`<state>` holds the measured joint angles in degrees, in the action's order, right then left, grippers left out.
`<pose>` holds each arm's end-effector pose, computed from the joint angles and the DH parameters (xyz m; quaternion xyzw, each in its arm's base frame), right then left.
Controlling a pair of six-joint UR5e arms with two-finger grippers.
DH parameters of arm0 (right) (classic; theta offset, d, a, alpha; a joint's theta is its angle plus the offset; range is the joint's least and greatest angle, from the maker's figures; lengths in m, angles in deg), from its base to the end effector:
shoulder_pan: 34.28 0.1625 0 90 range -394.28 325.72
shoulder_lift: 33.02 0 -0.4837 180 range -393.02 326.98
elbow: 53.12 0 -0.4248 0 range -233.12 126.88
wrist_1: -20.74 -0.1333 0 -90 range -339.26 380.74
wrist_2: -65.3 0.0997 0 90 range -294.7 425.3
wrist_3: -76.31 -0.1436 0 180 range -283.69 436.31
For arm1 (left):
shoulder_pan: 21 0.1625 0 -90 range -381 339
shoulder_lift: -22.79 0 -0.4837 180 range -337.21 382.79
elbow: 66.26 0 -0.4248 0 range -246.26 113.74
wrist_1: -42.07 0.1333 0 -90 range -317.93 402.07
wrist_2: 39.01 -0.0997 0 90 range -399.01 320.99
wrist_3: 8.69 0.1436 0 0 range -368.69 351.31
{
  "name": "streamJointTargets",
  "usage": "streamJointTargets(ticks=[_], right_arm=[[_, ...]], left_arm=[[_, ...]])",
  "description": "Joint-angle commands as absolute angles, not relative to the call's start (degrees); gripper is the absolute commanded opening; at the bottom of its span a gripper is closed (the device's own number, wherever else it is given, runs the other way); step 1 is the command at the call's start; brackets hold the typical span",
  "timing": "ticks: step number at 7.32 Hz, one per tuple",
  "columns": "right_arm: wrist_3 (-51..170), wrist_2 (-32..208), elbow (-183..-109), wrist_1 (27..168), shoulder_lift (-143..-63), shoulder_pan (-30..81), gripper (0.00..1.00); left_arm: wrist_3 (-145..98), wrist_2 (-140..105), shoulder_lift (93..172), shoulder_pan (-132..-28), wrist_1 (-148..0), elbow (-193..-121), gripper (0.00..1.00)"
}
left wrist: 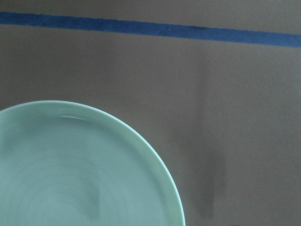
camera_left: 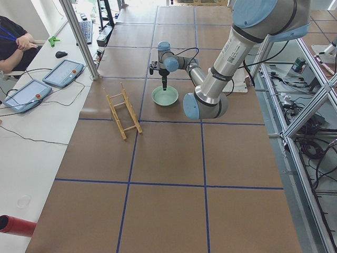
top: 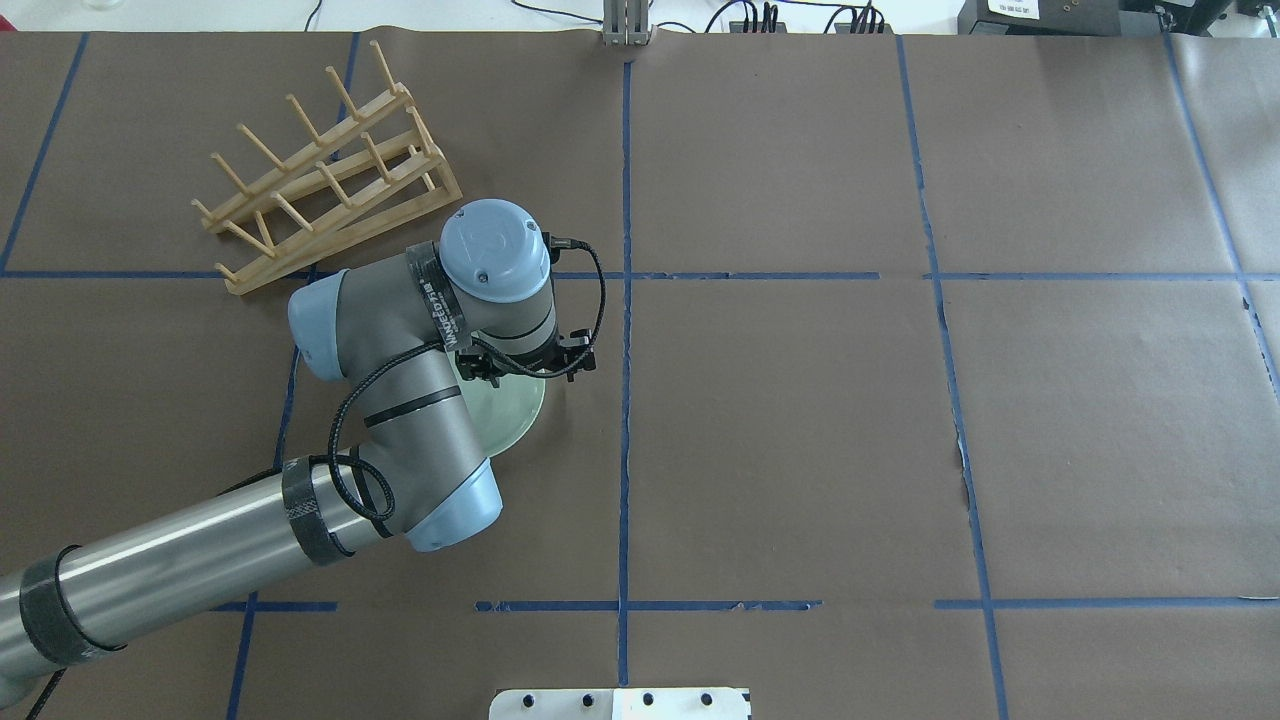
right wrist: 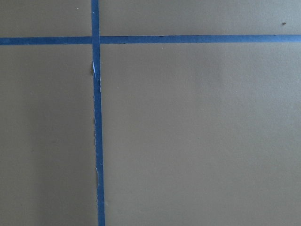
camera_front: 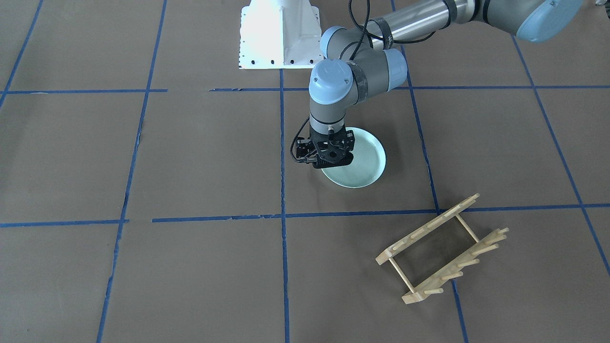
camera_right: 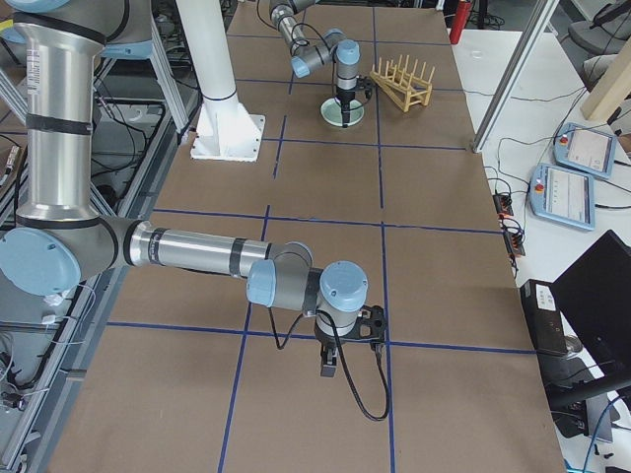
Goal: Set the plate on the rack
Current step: 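Reach the left gripper down to the rim of the pale green plate, then close the left gripper on the plate rim and tilt it up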
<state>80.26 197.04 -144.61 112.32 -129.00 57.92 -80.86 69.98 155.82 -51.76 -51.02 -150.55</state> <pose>0.0554 -0.4591 0.7939 -0.0303 -0.3579 0.0046 0.9333 0.6705 -0.4998 0.2973 -0.0009 0.3742 -0.0476 0.9261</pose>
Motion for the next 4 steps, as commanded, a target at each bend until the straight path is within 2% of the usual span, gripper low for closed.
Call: streamJointTargets(ticks=[1,3,4], right_arm=[[80.26,197.04,-144.61,112.32,-129.0,57.92,1.0],[80.35,197.04,-144.61,112.32,-129.0,57.92,1.0],[80.35,197.04,-144.61,112.32,-129.0,57.92,1.0]], left_arm=[[-80.94,69.98,155.68,-51.15,-51.44,-150.55,0.87],[-80.94,69.98,155.68,-50.71,-51.53,-150.55,0.86],[-80.85,69.98,155.68,-50.53,-51.53,-150.55,0.82]])
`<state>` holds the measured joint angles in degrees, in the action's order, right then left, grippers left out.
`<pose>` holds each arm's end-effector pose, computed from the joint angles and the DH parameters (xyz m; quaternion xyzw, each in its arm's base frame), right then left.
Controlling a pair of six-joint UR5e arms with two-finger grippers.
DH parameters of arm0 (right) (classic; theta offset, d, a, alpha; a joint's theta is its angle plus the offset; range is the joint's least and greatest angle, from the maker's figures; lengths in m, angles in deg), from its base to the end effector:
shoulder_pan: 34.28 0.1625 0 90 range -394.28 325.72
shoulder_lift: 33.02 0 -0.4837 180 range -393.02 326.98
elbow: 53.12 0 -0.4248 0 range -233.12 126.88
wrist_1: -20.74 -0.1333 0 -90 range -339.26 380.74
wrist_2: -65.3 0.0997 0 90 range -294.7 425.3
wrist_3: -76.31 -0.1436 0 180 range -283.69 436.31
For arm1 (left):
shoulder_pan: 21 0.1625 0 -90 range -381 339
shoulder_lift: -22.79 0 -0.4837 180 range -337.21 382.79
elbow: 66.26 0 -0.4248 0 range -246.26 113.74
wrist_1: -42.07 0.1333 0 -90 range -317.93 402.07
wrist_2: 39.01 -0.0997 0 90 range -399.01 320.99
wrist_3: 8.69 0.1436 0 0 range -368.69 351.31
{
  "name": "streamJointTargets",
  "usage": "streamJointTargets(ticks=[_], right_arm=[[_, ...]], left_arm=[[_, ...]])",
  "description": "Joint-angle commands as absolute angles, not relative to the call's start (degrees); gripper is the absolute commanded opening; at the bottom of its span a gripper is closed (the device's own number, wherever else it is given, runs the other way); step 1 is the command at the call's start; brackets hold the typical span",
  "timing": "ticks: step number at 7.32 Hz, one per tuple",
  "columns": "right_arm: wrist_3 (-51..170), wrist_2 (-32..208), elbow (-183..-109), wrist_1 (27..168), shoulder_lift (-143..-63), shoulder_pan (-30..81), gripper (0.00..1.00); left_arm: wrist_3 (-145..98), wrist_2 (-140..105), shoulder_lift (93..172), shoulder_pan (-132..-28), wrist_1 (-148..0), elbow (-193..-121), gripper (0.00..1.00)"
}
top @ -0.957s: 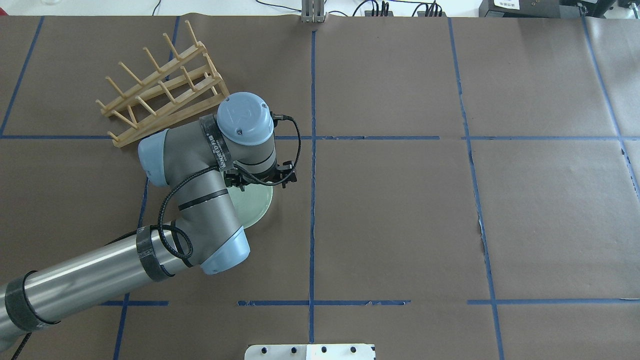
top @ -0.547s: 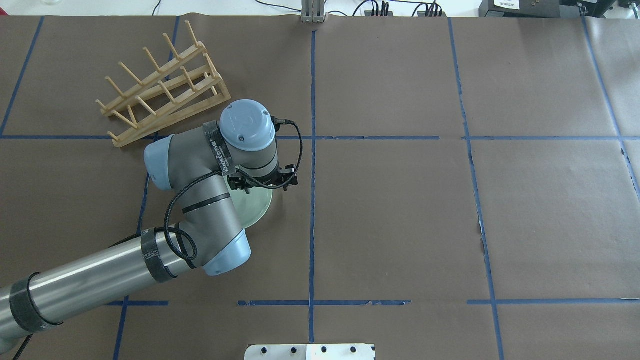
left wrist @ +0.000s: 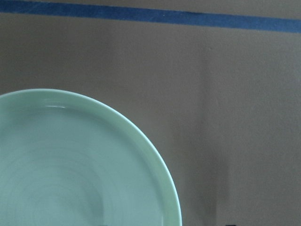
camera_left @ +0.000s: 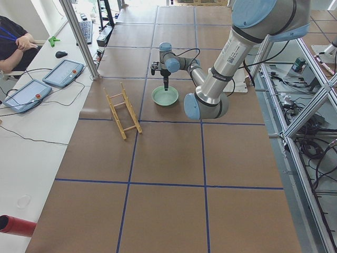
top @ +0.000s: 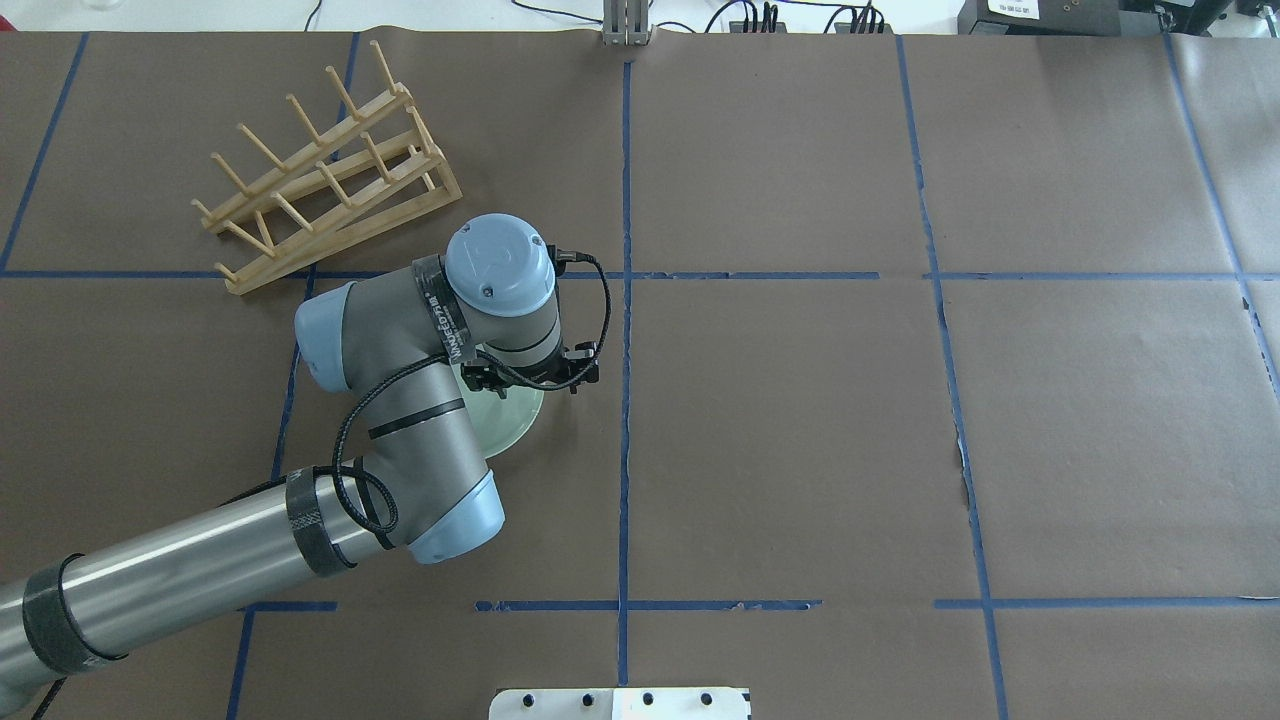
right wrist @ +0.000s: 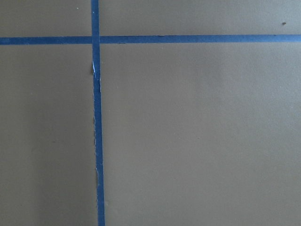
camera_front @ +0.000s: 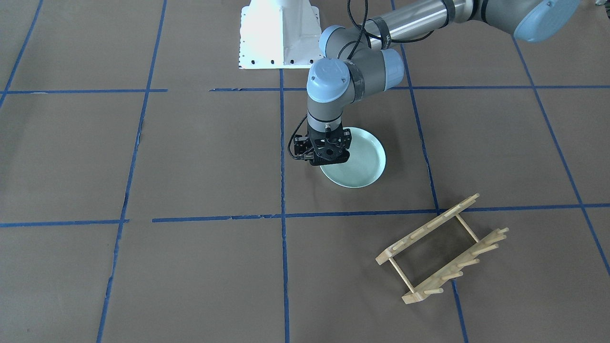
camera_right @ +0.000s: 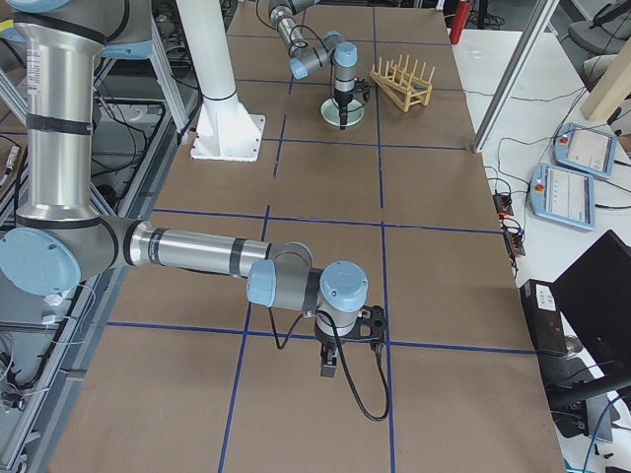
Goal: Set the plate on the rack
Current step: 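Close the left gripper on the plate rim and tilt it up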
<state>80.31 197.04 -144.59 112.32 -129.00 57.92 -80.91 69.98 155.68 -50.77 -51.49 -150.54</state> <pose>0.0554 -0.4591 0.7941 -0.0303 -0.3579 0.0043 0.9333 0.6791 -0.4882 0.2981 -0.0032 0.3765 -0.0395 0.9256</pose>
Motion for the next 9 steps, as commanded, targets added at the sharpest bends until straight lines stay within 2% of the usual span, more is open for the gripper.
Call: streamJointTargets(ticks=[1,2,4,5,7,8,9], right_arm=[[80.26,197.04,-144.53,112.32,-129.0,57.92,1.0],[80.26,197.04,-144.61,112.32,-129.0,57.92,1.0],[80.26,197.04,-144.61,112.32,-129.0,57.92,1.0],[80.26,197.04,-144.61,112.32,-129.0,57.92,1.0],[80.26,197.04,-144.61,112.32,-129.0,57.92,1.0],[80.26,197.04,-144.61,112.32,-129.0,57.92,1.0],[80.26,197.04,-144.61,112.32,-129.0,57.92,1.0]], left_arm=[[-80.85,70.06,155.68,-50.53,-51.53,-150.55,0.76],[-80.94,69.98,155.68,-50.53,-51.44,-150.72,0.6],[-80.94,69.98,155.68,-50.53,-51.44,-150.81,0.16],[-80.94,69.98,155.68,-50.53,-51.35,-150.81,0.01],[-80.94,69.89,155.77,-50.53,-50.92,-151.33,0.0],[-81.03,69.8,155.68,-50.97,-48.91,-154.38,0.0],[-81.03,69.63,155.85,-51.06,-40.97,-159.98,0.0]])
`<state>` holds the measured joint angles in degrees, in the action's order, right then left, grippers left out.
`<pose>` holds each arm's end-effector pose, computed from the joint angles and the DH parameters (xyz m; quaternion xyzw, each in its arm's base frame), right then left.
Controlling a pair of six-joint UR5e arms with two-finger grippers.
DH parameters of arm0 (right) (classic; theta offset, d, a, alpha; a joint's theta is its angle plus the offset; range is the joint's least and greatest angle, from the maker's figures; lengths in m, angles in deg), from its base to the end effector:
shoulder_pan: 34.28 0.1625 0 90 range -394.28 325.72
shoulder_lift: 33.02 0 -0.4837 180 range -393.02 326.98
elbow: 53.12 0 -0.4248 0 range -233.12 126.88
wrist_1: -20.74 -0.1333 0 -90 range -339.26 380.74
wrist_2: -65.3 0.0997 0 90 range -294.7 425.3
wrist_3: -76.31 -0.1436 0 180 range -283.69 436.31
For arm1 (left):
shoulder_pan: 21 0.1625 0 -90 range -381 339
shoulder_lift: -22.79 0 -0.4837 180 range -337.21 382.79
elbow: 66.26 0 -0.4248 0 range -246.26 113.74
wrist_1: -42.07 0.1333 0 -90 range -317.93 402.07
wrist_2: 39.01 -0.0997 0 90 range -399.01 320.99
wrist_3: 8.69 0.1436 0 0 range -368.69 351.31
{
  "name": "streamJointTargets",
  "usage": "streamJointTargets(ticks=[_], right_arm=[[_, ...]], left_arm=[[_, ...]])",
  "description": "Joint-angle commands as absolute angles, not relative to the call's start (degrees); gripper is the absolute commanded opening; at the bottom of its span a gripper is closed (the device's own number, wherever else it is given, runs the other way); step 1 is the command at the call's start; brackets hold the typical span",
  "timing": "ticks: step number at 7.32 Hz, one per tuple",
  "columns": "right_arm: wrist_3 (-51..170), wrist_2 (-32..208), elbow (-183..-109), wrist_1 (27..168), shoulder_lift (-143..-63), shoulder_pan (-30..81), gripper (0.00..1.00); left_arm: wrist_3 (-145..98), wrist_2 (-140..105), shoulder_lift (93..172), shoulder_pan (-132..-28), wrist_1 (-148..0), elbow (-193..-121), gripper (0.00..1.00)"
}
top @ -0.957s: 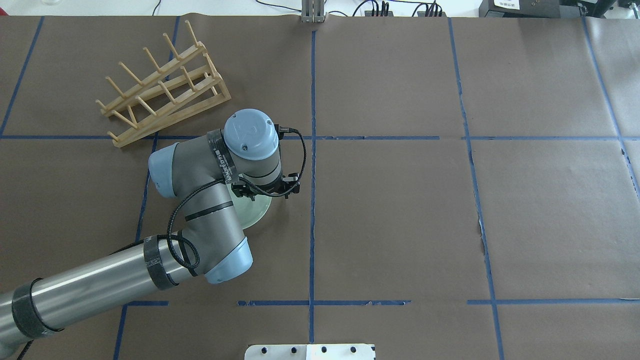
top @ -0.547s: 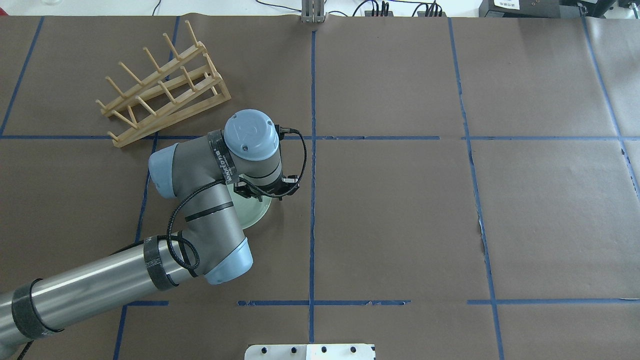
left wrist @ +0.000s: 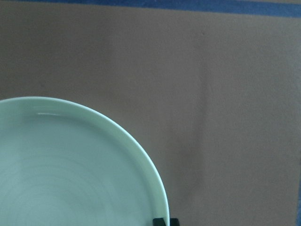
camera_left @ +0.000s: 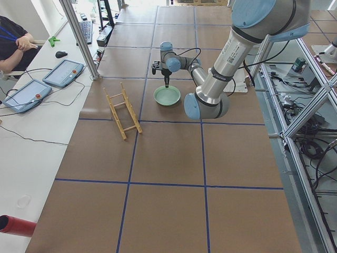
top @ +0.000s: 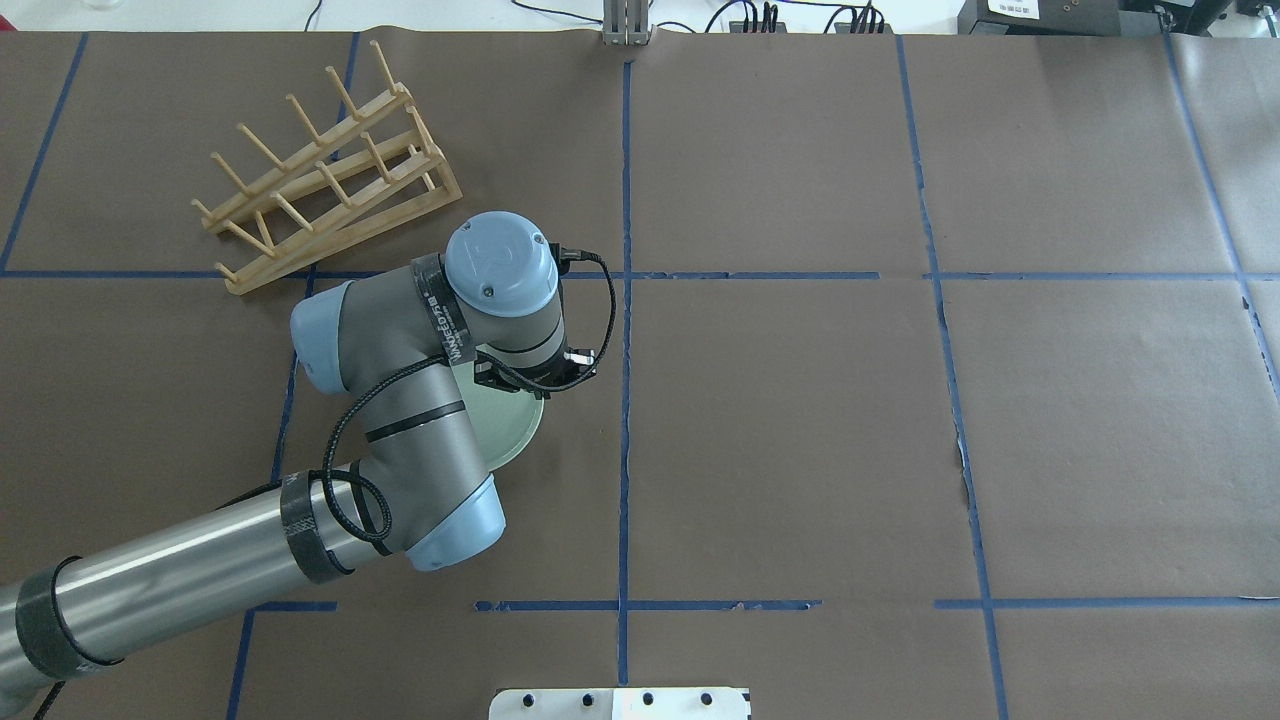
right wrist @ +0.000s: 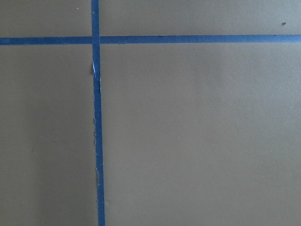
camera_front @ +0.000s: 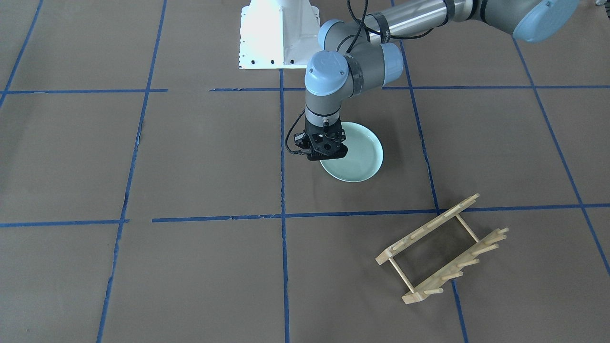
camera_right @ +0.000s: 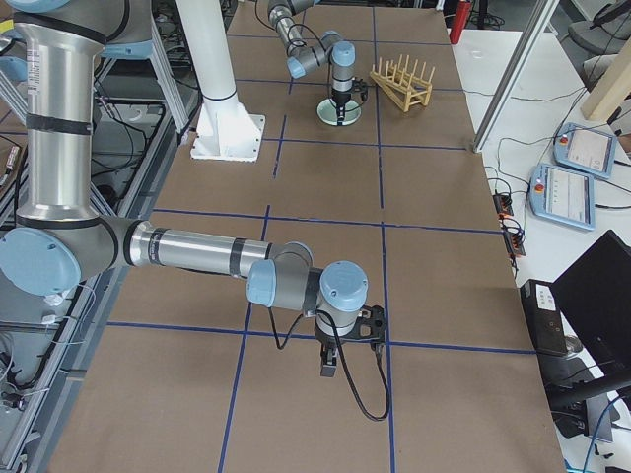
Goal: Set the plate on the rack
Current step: 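Close the left gripper on the plate rim and tilt it up, then lift the plate with the left gripper and carry it above the wooden rack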
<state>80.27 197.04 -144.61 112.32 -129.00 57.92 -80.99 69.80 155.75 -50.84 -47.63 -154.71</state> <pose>0.0554 -0.4591 0.7939 -0.0303 -0.3579 0.0045 0.9333 0.6617 -0.4799 0.2724 -0.0004 0.3787 -0.0406 0.9246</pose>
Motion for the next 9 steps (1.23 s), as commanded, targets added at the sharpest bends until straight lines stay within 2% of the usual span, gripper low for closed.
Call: streamJointTargets(ticks=[1,3,6,8,9], right_arm=[[80.26,197.04,-144.61,112.32,-129.0,57.92,1.0],[80.26,197.04,-144.61,112.32,-129.0,57.92,1.0],[80.26,197.04,-144.61,112.32,-129.0,57.92,1.0],[80.26,197.04,-144.53,112.32,-129.0,57.92,1.0],[80.26,197.04,-144.52,112.32,-129.0,57.92,1.0]], left_arm=[[-81.03,67.71,156.29,-51.06,-34.37,-164.04,0.0],[-80.85,65.85,156.56,-53.67,-23.09,-174.93,0.0],[-80.94,73.0,157.7,-69.45,-21.2,-183.49,0.0],[-80.5,82.5,155.96,-81.25,-31.94,-184.56,0.0],[-81.28,85.68,151.33,-83.47,-42.37,-184.56,0.0]])
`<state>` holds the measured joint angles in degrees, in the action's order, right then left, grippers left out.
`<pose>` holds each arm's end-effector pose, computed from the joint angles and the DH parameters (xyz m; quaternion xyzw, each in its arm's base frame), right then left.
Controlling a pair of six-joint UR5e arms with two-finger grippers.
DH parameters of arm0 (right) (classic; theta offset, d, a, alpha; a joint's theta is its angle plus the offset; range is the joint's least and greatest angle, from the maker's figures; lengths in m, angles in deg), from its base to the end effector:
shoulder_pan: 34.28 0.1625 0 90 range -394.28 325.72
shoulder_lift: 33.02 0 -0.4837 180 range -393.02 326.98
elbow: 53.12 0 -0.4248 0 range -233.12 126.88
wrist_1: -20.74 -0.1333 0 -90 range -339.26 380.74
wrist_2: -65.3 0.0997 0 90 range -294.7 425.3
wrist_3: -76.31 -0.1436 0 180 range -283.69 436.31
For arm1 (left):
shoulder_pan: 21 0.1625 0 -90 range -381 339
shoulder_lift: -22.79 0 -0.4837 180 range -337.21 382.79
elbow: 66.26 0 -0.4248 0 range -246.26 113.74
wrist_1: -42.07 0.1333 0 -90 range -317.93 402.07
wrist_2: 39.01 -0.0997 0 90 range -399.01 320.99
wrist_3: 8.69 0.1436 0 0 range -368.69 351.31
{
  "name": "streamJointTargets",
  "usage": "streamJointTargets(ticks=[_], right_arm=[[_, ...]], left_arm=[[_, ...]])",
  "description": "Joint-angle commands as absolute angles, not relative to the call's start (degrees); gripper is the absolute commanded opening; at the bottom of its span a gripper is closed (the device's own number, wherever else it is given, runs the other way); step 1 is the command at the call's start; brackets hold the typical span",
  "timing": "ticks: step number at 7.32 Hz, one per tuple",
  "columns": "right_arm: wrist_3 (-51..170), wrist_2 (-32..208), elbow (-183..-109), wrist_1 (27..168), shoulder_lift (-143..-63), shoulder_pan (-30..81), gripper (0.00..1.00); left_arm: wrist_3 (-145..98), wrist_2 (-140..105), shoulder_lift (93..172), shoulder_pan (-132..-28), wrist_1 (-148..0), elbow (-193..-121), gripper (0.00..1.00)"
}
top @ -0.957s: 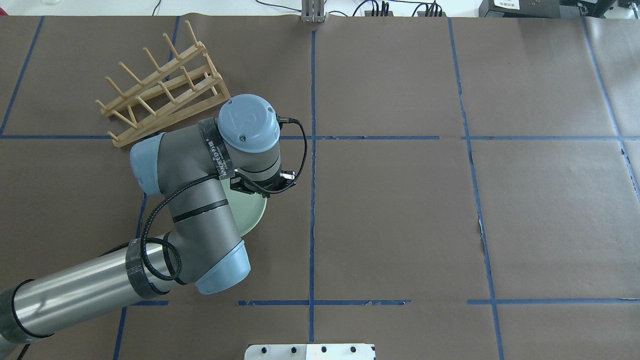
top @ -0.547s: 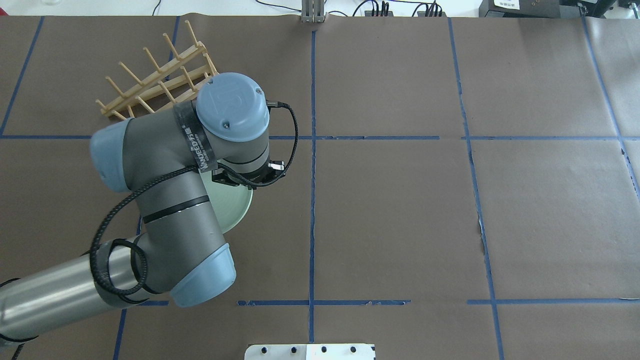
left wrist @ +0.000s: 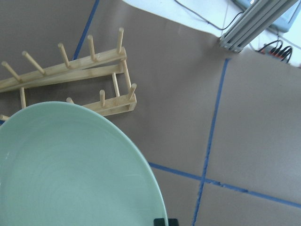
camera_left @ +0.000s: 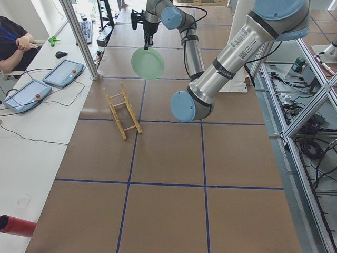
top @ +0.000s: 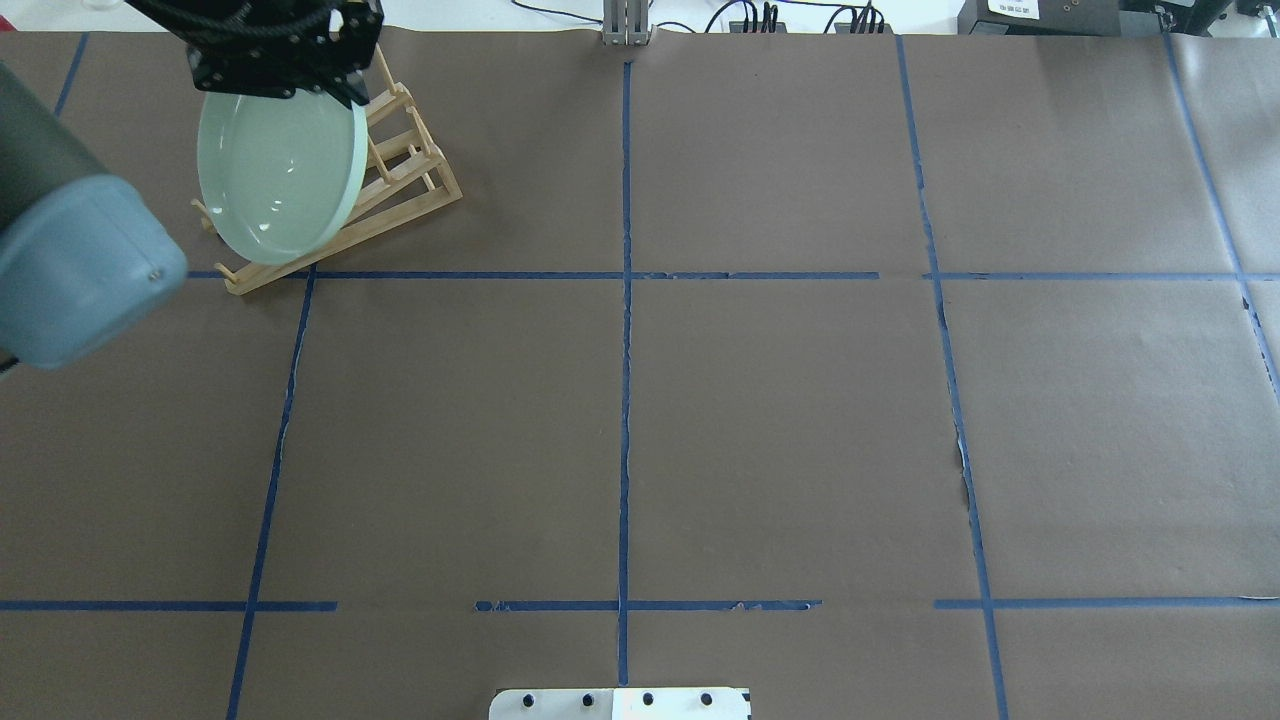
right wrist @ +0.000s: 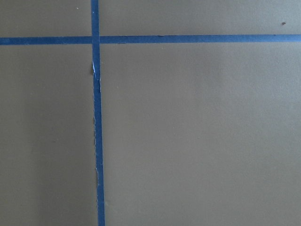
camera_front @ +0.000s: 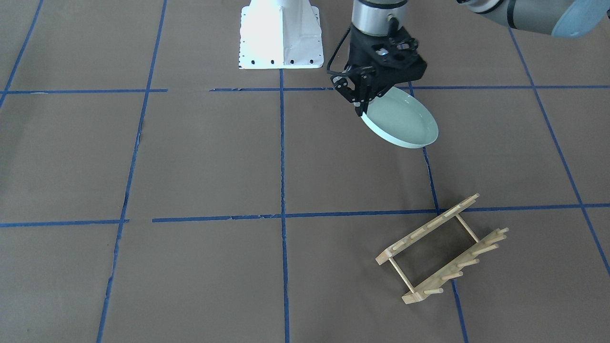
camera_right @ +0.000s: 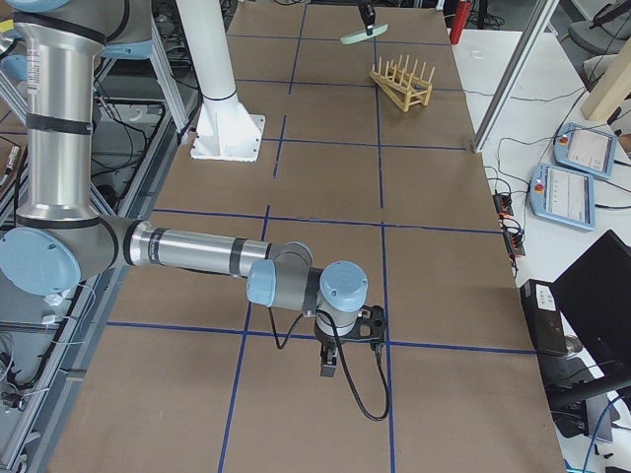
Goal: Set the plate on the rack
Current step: 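Lift the plate with the left gripper and carry it above the wooden rack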
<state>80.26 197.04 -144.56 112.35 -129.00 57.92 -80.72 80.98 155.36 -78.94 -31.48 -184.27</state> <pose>0.0554 -0.4589 0.7944 -0.0310 -0.3579 0.0049 0.9332 0.2810 -0.5646 0.1102 0.0886 0.4883 -0.1833 0.8486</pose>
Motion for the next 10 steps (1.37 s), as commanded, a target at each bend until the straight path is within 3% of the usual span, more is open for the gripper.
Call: streamJointTargets(ticks=[1,5,6,8,10], right_arm=[[80.26,197.04,-144.52,112.32,-129.0,57.92,1.0],[80.35,197.04,-144.52,112.41,-129.0,57.92,1.0],[80.35,197.04,-144.52,112.32,-129.0,57.92,1.0],[80.26,197.04,-144.52,112.32,-129.0,57.92,1.0],[80.35,197.04,-144.52,112.41,-129.0,57.92,1.0]], left_arm=[[-86.51,85.88,146.67,-84.19,-53.87,-184.73,0.0],[-111.63,81.78,125.68,-84.19,-106.67,-182.99,0.0],[-116.05,80.88,123.71,-84.19,-118.82,-178.63,0.0],[-117.94,76.08,124.73,-83.58,-131.03,-170.45,0.0],[-118.2,68.68,132.0,-83.49,-137.55,-160.79,0.0]])
